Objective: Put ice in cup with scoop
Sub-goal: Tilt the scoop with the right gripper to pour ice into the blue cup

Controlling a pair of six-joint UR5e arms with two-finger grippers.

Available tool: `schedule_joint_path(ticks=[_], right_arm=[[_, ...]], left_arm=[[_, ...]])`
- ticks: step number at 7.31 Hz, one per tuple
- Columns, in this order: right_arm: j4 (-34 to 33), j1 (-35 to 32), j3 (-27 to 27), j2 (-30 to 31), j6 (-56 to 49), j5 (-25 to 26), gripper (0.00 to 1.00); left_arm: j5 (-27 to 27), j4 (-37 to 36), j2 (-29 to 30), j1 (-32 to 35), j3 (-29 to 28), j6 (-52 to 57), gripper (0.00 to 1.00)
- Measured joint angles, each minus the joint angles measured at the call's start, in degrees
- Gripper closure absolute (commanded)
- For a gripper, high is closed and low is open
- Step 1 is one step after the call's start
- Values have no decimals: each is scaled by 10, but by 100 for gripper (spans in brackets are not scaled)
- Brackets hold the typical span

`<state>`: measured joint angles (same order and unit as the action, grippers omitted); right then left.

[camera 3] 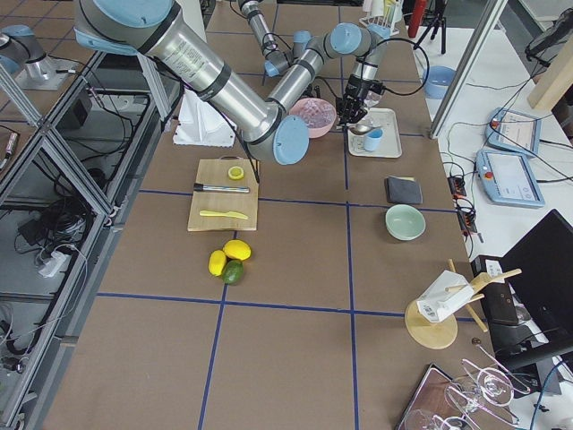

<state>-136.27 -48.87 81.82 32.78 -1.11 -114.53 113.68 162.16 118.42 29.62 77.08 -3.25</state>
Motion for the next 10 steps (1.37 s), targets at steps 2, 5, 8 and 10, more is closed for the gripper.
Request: schedule_joint_path(ticks=[2, 5, 8, 10], right_arm=[[-26, 0, -7, -16, -22, 4, 100], [-35, 1, -27, -31, -35, 13, 100], [-43, 1, -39, -37, -53, 18, 100], [-48, 1, -61, -50, -71, 27, 100]], left_arm=[[0, 0, 0, 0, 0, 0, 0], [0, 0, 0, 0, 0, 0, 0], [0, 0, -1, 0, 0, 0, 0], [0, 0, -1, 0, 1, 0, 0]])
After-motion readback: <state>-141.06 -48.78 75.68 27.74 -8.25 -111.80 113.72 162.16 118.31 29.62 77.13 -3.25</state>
